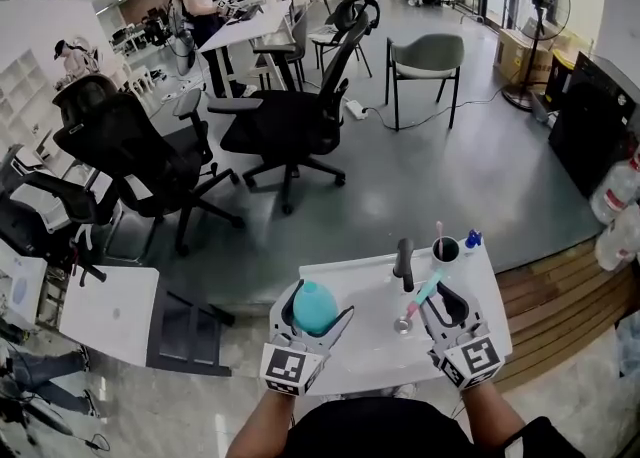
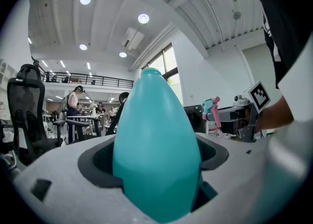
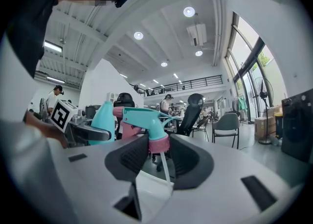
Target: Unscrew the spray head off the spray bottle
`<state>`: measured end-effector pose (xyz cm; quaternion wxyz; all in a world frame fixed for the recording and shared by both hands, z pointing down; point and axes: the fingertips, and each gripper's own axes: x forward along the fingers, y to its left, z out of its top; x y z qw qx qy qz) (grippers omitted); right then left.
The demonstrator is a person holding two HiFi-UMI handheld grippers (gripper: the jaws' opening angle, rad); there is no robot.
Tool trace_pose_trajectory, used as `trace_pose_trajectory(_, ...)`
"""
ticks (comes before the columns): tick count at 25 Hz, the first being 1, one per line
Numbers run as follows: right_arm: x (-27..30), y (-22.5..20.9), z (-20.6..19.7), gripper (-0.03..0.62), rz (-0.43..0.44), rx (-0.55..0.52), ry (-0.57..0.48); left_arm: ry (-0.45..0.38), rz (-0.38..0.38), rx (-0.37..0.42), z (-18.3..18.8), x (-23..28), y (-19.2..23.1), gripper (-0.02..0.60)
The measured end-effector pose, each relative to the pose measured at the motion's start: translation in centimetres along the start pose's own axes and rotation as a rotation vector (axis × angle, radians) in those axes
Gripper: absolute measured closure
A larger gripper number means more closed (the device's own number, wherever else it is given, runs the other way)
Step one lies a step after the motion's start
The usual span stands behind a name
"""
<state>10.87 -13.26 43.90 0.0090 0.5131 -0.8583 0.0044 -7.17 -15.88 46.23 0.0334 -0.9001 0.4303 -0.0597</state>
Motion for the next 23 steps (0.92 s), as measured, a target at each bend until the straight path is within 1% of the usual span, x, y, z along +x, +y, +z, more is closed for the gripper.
trace_pose_trajectory(5,0.0,-0.1,0.4,0.454,-0.002,-0.004,-0.013,0.006,-0.003,-0.013,-0.5,0.0,-0.4,0.144)
trace_pose_trajectory(11,0.1,-0.2,0.6,0.454,-0.010,-0.005,-0.018,-0.021,0.020,-0.018,-0.3,-0.5,-0.1,0.144)
trace_pose_trajectory(23,0.4,-0.5,1.1,0.453,-0.021,-0.003,-0.027,-0.022,0.021,-0.006,-0.2,-0.3,-0.2,0.144)
